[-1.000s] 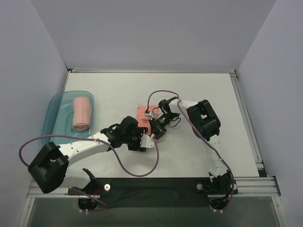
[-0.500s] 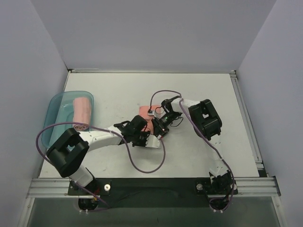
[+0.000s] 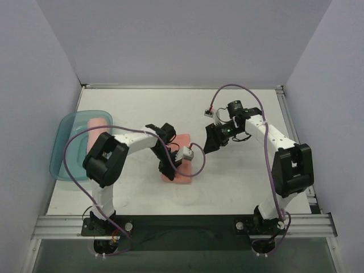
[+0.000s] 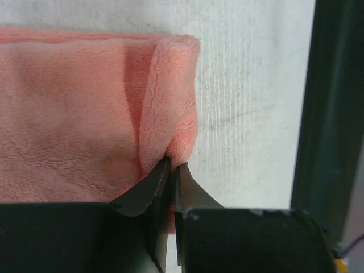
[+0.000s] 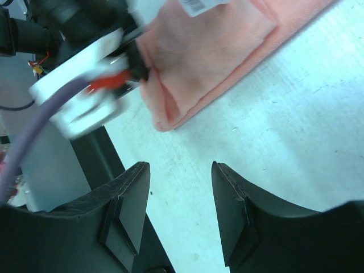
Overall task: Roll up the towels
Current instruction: Roll the towel
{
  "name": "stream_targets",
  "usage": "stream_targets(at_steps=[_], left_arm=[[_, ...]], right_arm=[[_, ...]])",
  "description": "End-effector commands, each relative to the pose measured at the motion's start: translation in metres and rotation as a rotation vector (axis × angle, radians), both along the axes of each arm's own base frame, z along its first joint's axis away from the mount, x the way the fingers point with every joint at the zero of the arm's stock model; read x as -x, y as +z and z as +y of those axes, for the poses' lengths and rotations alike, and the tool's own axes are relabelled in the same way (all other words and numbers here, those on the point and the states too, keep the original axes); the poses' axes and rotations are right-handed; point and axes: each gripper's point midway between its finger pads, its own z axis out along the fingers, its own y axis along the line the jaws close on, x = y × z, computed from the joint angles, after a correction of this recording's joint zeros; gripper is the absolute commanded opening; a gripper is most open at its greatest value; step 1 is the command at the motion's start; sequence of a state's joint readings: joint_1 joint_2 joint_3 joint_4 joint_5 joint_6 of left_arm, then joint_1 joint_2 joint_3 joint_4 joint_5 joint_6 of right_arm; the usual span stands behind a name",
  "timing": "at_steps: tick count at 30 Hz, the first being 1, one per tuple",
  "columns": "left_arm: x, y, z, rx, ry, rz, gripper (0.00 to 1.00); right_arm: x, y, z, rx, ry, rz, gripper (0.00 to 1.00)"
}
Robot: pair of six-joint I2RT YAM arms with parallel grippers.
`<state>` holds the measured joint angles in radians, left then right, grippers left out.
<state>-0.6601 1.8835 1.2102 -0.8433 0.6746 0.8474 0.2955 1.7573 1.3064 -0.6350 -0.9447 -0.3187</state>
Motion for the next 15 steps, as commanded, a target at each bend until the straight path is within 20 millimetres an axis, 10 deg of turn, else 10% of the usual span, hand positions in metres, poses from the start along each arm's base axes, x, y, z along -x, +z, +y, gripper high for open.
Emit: stream_targets(at_steps=[1, 7, 15], left_arm=[[0.019, 0.004, 0.009, -0.047, 0.076, 0.317, 0.02], [-0.001, -0.004, 0.011, -0.054, 0.168, 0.543, 0.02], [-0.006, -0.030, 0.020, -0.139, 0.188, 0.680, 0.02]], right_arm=[[0.020, 0.029, -0.006, -0.009, 0.029, -0.169, 0.48], [0.054, 0.045, -0.008, 0.009, 0.093, -0.394, 0.47], [0.100, 0.025, 0.050, 0.108, 0.414, -0.586, 0.49]])
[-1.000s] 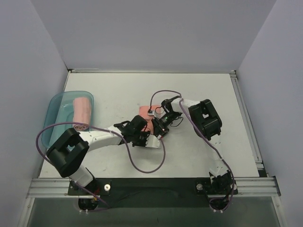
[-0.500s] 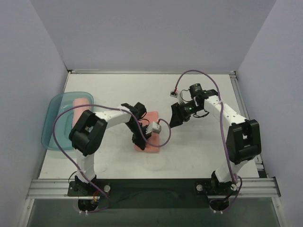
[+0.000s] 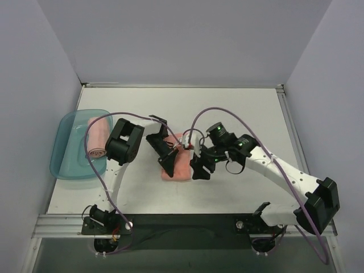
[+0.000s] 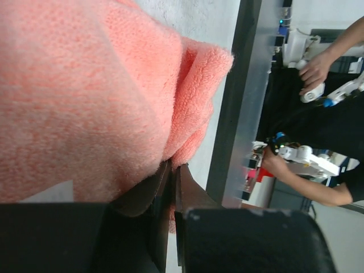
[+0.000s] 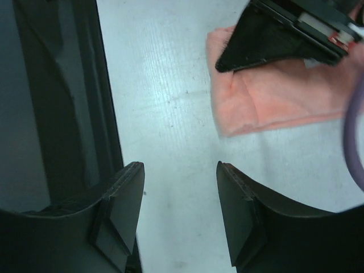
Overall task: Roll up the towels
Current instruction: Roll the towel
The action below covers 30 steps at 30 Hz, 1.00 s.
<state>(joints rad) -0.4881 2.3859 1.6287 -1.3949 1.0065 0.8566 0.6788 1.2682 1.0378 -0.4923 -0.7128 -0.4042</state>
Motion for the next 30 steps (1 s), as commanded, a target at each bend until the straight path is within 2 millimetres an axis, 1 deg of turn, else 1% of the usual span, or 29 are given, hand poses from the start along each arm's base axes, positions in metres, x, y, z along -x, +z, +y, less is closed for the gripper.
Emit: stream_targets(at_steps=[1, 2, 3, 4, 5, 6, 7, 8, 11, 13, 15, 16, 17, 18, 20, 21, 22, 24, 25, 26, 27, 28, 29, 30], left_arm=[[0.001, -0.027, 0.017, -0.056, -0.074, -0.006, 0.05], [-0.001, -0.028, 0.016, -0.058, -0.071, -0.008, 0.06], [-0.001, -0.029, 0.016, -0.068, -0.061, 0.004, 0.07], [-0.003, -0.029, 0.017, -0.071, -0.051, 0.005, 0.08], [-0.005, -0.030, 0.018, -0.072, -0.043, 0.000, 0.09], [-0.006, -0.030, 0.019, -0.079, -0.032, 0.006, 0.09], [-0.008, -0.031, 0.020, -0.080, -0.025, 0.006, 0.10], [-0.008, -0.031, 0.021, -0.082, -0.025, 0.004, 0.11], [-0.008, -0.033, 0.023, -0.086, -0.010, 0.018, 0.11], [-0.007, -0.033, 0.024, -0.083, -0.002, 0.028, 0.11], [-0.007, -0.032, 0.024, -0.077, 0.008, 0.034, 0.11], [-0.007, -0.032, 0.024, -0.077, 0.010, 0.034, 0.11], [-0.007, -0.031, 0.025, -0.074, 0.013, 0.033, 0.11], [-0.008, -0.031, 0.026, -0.074, 0.016, 0.033, 0.11], [-0.008, -0.032, 0.028, -0.080, 0.016, 0.032, 0.11], [-0.010, -0.032, 0.031, -0.083, 0.022, 0.031, 0.11], [-0.010, -0.031, 0.032, -0.083, 0.027, 0.031, 0.11], [-0.016, -0.028, 0.035, -0.074, 0.050, 0.022, 0.11], [-0.017, -0.026, 0.034, -0.060, 0.065, 0.022, 0.11], [-0.020, -0.020, 0.033, -0.049, 0.085, 0.015, 0.13], [-0.023, -0.015, 0.031, -0.033, 0.104, 0.012, 0.15], [-0.029, -0.011, 0.030, -0.006, 0.138, -0.001, 0.18], [-0.027, -0.008, 0.031, 0.003, 0.159, 0.004, 0.21], [-0.030, 0.004, 0.030, 0.014, 0.183, -0.019, 0.24]], right_arm=[[-0.009, -0.035, 0.011, 0.163, 0.082, -0.159, 0.55], [-0.010, -0.040, 0.017, 0.189, 0.101, -0.188, 0.57], [-0.011, -0.045, 0.022, 0.219, 0.115, -0.212, 0.58], [-0.007, -0.052, 0.034, 0.238, 0.153, -0.224, 0.58], [-0.014, -0.054, 0.042, 0.242, 0.150, -0.266, 0.64], [-0.014, -0.056, 0.049, 0.243, 0.167, -0.286, 0.64], [-0.012, -0.066, 0.057, 0.257, 0.194, -0.294, 0.65], [-0.018, -0.069, 0.064, 0.252, 0.203, -0.343, 0.64], [-0.024, -0.088, 0.073, 0.273, 0.231, -0.393, 0.62], [-0.028, -0.100, 0.076, 0.292, 0.255, -0.415, 0.61], [-0.029, -0.115, 0.072, 0.324, 0.264, -0.409, 0.59], [-0.030, -0.119, 0.074, 0.323, 0.265, -0.416, 0.58], [-0.028, -0.128, 0.071, 0.338, 0.273, -0.407, 0.57], [-0.027, -0.138, 0.068, 0.357, 0.290, -0.399, 0.53], [-0.024, -0.151, 0.063, 0.384, 0.305, -0.373, 0.45], [-0.017, -0.159, 0.062, 0.382, 0.328, -0.331, 0.36], [-0.013, -0.162, 0.060, 0.374, 0.338, -0.305, 0.30], [-0.009, -0.165, 0.058, 0.349, 0.336, -0.248, 0.21], [-0.002, -0.164, 0.060, 0.328, 0.331, -0.186, 0.14], [0.001, -0.164, 0.060, 0.319, 0.327, -0.140, 0.11], [0.002, -0.169, 0.058, 0.326, 0.313, -0.085, 0.09], [0.003, -0.160, 0.061, 0.289, 0.293, 0.003, 0.04], [0.003, -0.157, 0.061, 0.274, 0.280, 0.059, 0.01], [0.004, -0.156, 0.061, 0.263, 0.269, 0.108, 0.00]])
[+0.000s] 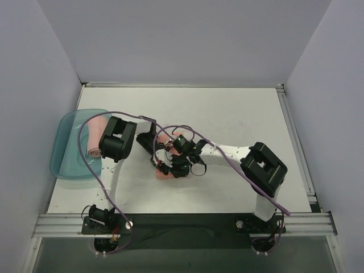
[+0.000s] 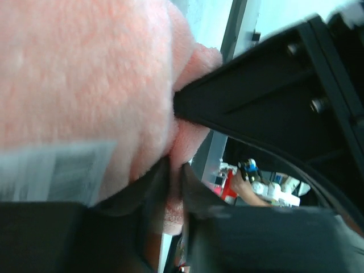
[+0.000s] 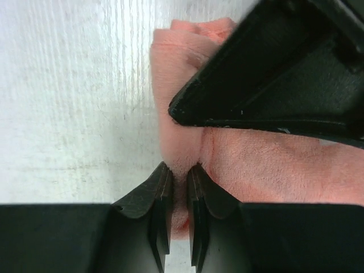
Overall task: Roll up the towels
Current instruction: Roll the towel
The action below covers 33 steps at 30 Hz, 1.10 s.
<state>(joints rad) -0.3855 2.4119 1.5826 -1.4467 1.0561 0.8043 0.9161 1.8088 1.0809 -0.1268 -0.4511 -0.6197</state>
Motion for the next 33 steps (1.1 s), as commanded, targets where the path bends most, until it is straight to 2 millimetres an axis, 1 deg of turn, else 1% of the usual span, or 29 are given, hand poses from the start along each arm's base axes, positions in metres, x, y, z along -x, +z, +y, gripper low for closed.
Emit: stream_targets(at_steps=[1, 2, 4, 5, 6, 7, 8, 10, 11, 12, 13, 14, 15, 16, 17, 18, 19, 20, 22, 23, 24, 25, 26, 27, 28, 29, 31, 32, 33], left_arm=[[-0.031, 0.004, 0.008, 0.065, 0.058, -0.219, 0.30], [-0.035, 0.016, 0.009, 0.070, 0.081, -0.249, 0.32], [-0.039, 0.022, 0.014, 0.074, 0.112, -0.283, 0.38], [-0.043, 0.026, 0.021, 0.066, 0.145, -0.290, 0.43], [-0.048, 0.037, 0.024, 0.073, 0.167, -0.326, 0.46], [-0.053, 0.039, 0.028, 0.071, 0.186, -0.349, 0.47], [-0.063, 0.049, 0.037, 0.067, 0.225, -0.380, 0.48], [-0.076, 0.060, 0.046, 0.070, 0.280, -0.420, 0.48], [-0.087, 0.077, 0.057, 0.080, 0.345, -0.451, 0.48], [-0.092, 0.085, 0.063, 0.081, 0.376, -0.479, 0.49], [-0.098, 0.090, 0.067, 0.085, 0.398, -0.528, 0.49], [-0.100, 0.110, 0.072, 0.088, 0.424, -0.601, 0.49], [-0.110, 0.115, 0.081, 0.074, 0.443, -0.693, 0.50], [-0.104, 0.115, 0.084, 0.058, 0.449, -0.717, 0.50], [-0.101, 0.133, 0.087, 0.061, 0.452, -0.811, 0.50], [-0.103, 0.138, 0.090, 0.058, 0.450, -0.880, 0.51], [-0.099, 0.139, 0.093, 0.042, 0.445, -0.919, 0.51], [-0.088, 0.143, 0.095, 0.041, 0.435, -0.977, 0.52], [-0.081, 0.142, 0.097, 0.014, 0.405, -1.077, 0.56], [-0.075, 0.150, 0.096, 0.023, 0.367, -1.166, 0.58], [-0.064, 0.136, 0.093, 0.018, 0.327, -1.179, 0.59], [-0.053, 0.133, 0.082, 0.038, 0.261, -1.211, 0.61], [-0.046, 0.130, 0.079, 0.032, 0.193, -1.275, 0.61], [-0.035, 0.118, 0.075, 0.032, 0.145, -1.277, 0.61], [-0.028, 0.113, 0.069, 0.044, 0.099, -1.293, 0.61], [-0.017, 0.109, 0.055, 0.062, 0.012, -1.331, 0.62], [-0.008, 0.098, 0.042, 0.082, -0.063, -1.381, 0.62], [0.001, 0.095, 0.028, 0.115, -0.137, -1.417, 0.62], [-0.001, 0.093, 0.023, 0.109, -0.174, -1.470, 0.62]], right_arm=[[0.038, -0.006, -0.021, 0.048, -0.051, 0.360, 0.00], [0.042, -0.002, -0.019, 0.028, -0.040, 0.402, 0.00], [0.049, 0.001, -0.024, 0.041, -0.042, 0.464, 0.00], [0.052, 0.008, -0.019, 0.019, -0.027, 0.496, 0.00], [0.055, 0.006, -0.020, 0.030, -0.030, 0.527, 0.00], [0.059, 0.007, -0.022, 0.044, -0.039, 0.561, 0.00], [0.059, 0.013, -0.017, 0.020, -0.037, 0.596, 0.00], [0.062, 0.014, -0.016, 0.022, -0.066, 0.670, 0.00], [0.058, 0.022, -0.011, -0.007, -0.074, 0.704, 0.00], [0.059, 0.020, -0.010, -0.006, -0.092, 0.744, 0.00], [0.059, 0.021, -0.011, 0.002, -0.106, 0.776, 0.00], [0.057, 0.021, -0.009, 0.002, -0.113, 0.800, 0.00], [0.055, 0.022, -0.008, 0.004, -0.130, 0.854, 0.00], [0.052, 0.022, -0.007, 0.006, -0.140, 0.879, 0.00], [0.051, 0.022, -0.007, 0.006, -0.148, 0.910, 0.00], [0.048, 0.016, -0.009, 0.012, -0.172, 0.951, 0.00], [0.046, 0.023, -0.005, -0.006, -0.177, 0.985, 0.00], [0.044, 0.023, -0.006, -0.012, -0.188, 1.009, 0.00], [0.038, 0.023, -0.005, -0.040, -0.209, 1.060, 0.00], [0.038, 0.022, -0.005, -0.043, -0.217, 1.074, 0.00], [0.038, 0.018, -0.005, -0.038, -0.228, 1.096, 0.00], [0.034, 0.018, -0.005, -0.047, -0.236, 1.103, 0.00], [0.033, 0.018, -0.005, -0.050, -0.244, 1.119, 0.00], [0.032, 0.013, -0.006, -0.045, -0.257, 1.136, 0.00], [0.029, 0.013, -0.005, -0.048, -0.267, 1.146, 0.00], [0.026, 0.013, -0.004, -0.051, -0.278, 1.157, 0.00], [0.024, 0.009, -0.005, -0.045, -0.299, 1.190, 0.00], [0.018, 0.010, -0.005, -0.056, -0.311, 1.200, 0.00], [0.018, 0.007, -0.007, -0.048, -0.323, 1.220, 0.00]])
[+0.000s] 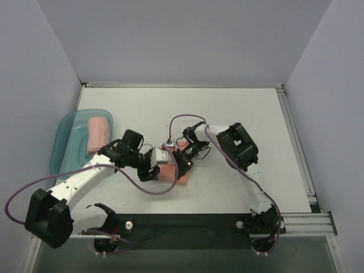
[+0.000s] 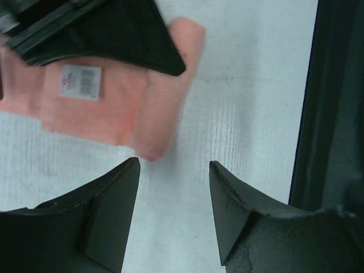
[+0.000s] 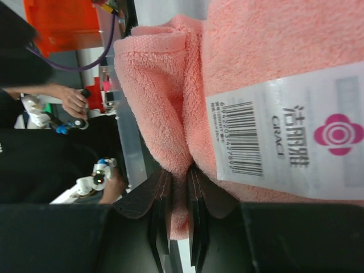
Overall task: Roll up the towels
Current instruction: Roll the towel
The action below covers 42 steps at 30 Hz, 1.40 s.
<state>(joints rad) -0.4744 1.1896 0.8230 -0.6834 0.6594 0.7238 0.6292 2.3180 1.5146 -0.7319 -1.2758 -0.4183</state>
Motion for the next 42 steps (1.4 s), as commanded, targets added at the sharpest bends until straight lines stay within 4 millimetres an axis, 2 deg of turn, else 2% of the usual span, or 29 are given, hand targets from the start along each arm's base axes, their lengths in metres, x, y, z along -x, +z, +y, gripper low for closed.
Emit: stream_targets(at_steps=[1, 4, 9, 11, 15, 21, 24, 29, 31, 33, 39, 41, 42], left_arm=[[-0.019, 0.000, -0.019, -0.059, -0.104, -0.279, 0.63], [-0.017, -0.005, -0.036, -0.075, -0.167, -0.376, 0.63], [-0.002, -0.033, -0.053, -0.131, -0.318, -0.445, 0.64], [-0.005, -0.048, -0.051, -0.170, -0.316, -0.449, 0.64], [-0.019, -0.062, -0.058, -0.199, -0.291, -0.511, 0.63], [-0.017, -0.087, -0.055, -0.260, -0.338, -0.559, 0.61], [-0.019, -0.081, -0.059, -0.251, -0.332, -0.599, 0.60], [-0.016, -0.046, -0.069, -0.161, -0.321, -0.636, 0.63], [-0.014, -0.042, -0.070, -0.152, -0.332, -0.634, 0.65], [-0.013, -0.045, -0.070, -0.161, -0.345, -0.622, 0.65], [-0.008, -0.071, -0.071, -0.200, -0.388, -0.548, 0.61], [-0.002, -0.087, -0.066, -0.249, -0.403, -0.476, 0.52], [-0.005, -0.085, -0.069, -0.249, -0.397, -0.469, 0.48]], right_arm=[[-0.005, -0.001, -0.004, 0.028, -0.029, 0.073, 0.00], [-0.008, -0.002, -0.008, 0.030, -0.049, 0.098, 0.00], [-0.008, -0.004, -0.013, 0.039, -0.051, 0.104, 0.00], [-0.007, -0.006, -0.014, 0.046, -0.046, 0.099, 0.00], [-0.006, -0.009, -0.016, 0.062, -0.043, 0.099, 0.00], [-0.005, -0.012, -0.018, 0.081, -0.037, 0.099, 0.00], [-0.006, -0.013, -0.019, 0.087, -0.037, 0.102, 0.00], [-0.006, -0.013, -0.020, 0.088, -0.037, 0.108, 0.00], [-0.005, -0.013, -0.020, 0.087, -0.036, 0.116, 0.00], [-0.004, -0.013, -0.020, 0.087, -0.034, 0.123, 0.00], [-0.007, -0.010, -0.020, 0.077, -0.036, 0.119, 0.01], [-0.008, -0.010, -0.021, 0.078, -0.039, 0.119, 0.02], [-0.009, -0.009, -0.022, 0.079, -0.042, 0.120, 0.02]])
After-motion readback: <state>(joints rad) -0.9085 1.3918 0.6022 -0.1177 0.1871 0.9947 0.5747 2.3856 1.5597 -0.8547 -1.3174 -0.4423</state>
